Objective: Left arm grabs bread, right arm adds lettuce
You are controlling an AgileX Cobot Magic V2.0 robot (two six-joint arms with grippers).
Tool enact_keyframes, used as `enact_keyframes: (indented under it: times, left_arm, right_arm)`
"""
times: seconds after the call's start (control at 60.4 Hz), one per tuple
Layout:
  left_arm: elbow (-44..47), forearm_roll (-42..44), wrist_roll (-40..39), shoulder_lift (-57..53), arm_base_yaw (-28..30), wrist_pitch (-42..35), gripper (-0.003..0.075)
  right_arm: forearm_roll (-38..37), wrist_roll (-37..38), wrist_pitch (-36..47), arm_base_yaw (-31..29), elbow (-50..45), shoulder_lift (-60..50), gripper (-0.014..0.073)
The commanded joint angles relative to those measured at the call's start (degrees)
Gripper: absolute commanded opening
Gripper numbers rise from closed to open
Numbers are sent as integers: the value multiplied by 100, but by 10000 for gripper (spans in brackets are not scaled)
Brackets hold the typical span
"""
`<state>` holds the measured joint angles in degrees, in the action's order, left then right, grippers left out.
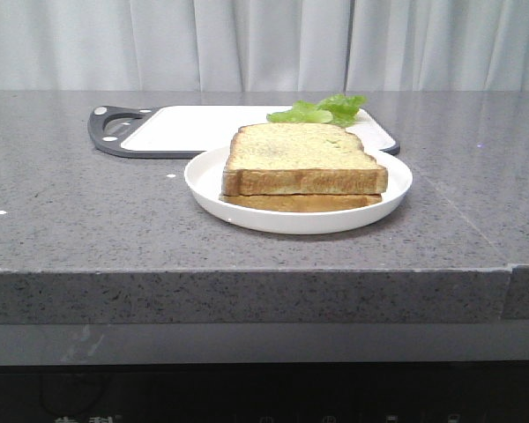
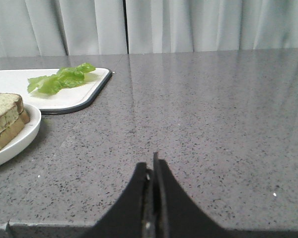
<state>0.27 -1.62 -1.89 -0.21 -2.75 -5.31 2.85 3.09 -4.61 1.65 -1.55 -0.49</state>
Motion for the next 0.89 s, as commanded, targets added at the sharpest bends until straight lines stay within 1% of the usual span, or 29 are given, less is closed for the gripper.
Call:
enact_keyframes:
  times: [0.0, 0.083, 0.182, 0.398, 0.514, 0.679, 0.779, 0.845, 0.862, 0.878]
  left_arm:
    - [32, -28, -15, -104, 12, -728, -20]
    - [-100, -194, -15, -104, 12, -810, -20]
    - [-559, -282, -27, -91, 12, -479, -20]
    - [-2063, -282, -27, 376, 12, 890, -20]
    - [-2978, -282, -27, 875, 12, 1646, -20]
    - [-4069, -282, -27, 1679, 12, 2537, -20]
    - [-4549, -282, -27, 2122, 12, 3181, -20]
    - [-4678, -282, -27, 2366, 12, 3551, -20]
    - [-4678, -282, -27, 2429, 12, 3620, -20]
    - [-4678, -282, -27, 2463, 12, 3663, -20]
  right_arm:
    - [-59, -29, 542, -34, 28, -126, -118]
    - [-45, -24, 461, -34, 172, -126, -118]
    - [-45, -24, 245, -34, 559, -126, -118]
    - [-45, -29, -700, -34, 2053, 154, -118]
    - [-45, -29, -1302, -34, 2897, 671, -118]
    - [-26, -29, -1945, -34, 3802, 1488, -118]
    - [23, -29, -2457, -34, 4255, 2035, -118]
    - [23, -29, -2649, -34, 4365, 2342, -118]
    - [23, -29, -2660, -34, 4365, 2394, -68]
    - [23, -29, -2674, -34, 4365, 2470, -68]
